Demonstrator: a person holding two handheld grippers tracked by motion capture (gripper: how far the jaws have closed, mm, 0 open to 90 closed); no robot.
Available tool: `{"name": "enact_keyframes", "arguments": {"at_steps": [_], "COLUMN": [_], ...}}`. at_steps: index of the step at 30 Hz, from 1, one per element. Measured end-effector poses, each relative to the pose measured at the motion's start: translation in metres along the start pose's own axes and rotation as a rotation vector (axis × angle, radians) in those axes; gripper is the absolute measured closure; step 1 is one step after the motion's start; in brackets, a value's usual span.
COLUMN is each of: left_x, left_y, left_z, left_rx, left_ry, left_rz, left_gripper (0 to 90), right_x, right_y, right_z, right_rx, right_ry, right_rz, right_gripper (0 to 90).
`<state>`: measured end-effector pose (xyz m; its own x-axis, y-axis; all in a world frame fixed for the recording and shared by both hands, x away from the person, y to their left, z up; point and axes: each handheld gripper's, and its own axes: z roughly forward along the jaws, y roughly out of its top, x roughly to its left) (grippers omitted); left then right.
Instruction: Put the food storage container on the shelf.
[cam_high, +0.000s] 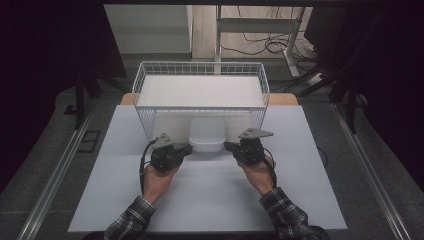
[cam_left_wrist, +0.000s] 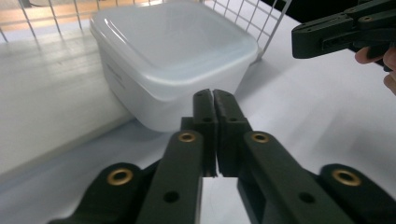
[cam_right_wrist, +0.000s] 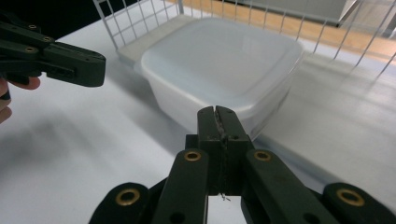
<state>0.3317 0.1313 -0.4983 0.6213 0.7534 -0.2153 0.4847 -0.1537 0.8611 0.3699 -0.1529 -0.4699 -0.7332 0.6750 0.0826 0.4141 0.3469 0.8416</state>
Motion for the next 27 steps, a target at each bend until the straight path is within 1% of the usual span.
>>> {"name": "enact_keyframes", "arguments": {"at_steps": [3,7,8,11,13,14,16,19,21,24,27], "left_x": [0.0,0.0,0.0,-0.002,-0.003,-0.004,-0.007,-0.01,-0.012,-0.013,-0.016], "left_y": [-0.004,-0.007,-0.008,-0.01,-0.012,-0.013,-0.015,-0.018,-0.021,-0.027,-0.034], "left_z": [0.005,0.009,0.008,0.004,0.0,-0.003,-0.01,-0.018,-0.024,-0.03,-0.034], "left_rx": [0.01,0.021,0.026,0.024,0.026,0.026,0.023,0.018,0.018,0.026,0.036], "left_ry": [0.0,0.001,-0.001,-0.004,-0.012,-0.014,-0.01,-0.006,-0.007,-0.011,-0.033], "left_rz": [0.005,-0.003,0.004,0.005,0.008,0.012,0.021,0.03,0.038,0.05,0.051], "left_gripper": [90.0,90.0,90.0,89.6,86.4,83.2,72.2,48.9,36.9,25.3,17.8], "right_x": [0.002,0.004,0.004,0.006,0.007,0.008,0.011,0.013,0.016,0.018,0.018], "right_y": [-0.006,-0.01,-0.01,-0.01,-0.011,-0.011,-0.012,-0.012,-0.011,-0.01,-0.01], "right_z": [0.005,0.009,0.01,0.012,0.014,0.016,0.02,0.025,0.03,0.037,0.046], "right_rx": [0.014,0.027,0.028,0.029,0.032,0.035,0.041,0.045,0.047,0.052,0.061], "right_ry": [0.006,0.012,0.012,0.018,0.024,0.027,0.035,0.044,0.051,0.055,0.056], "right_rz": [-0.007,-0.016,-0.018,-0.019,-0.021,-0.023,-0.032,-0.041,-0.043,-0.055,-0.054], "right_gripper": [89.0,89.1,89.1,89.1,89.1,89.1,89.1,89.1,89.1,89.2,89.1]}}
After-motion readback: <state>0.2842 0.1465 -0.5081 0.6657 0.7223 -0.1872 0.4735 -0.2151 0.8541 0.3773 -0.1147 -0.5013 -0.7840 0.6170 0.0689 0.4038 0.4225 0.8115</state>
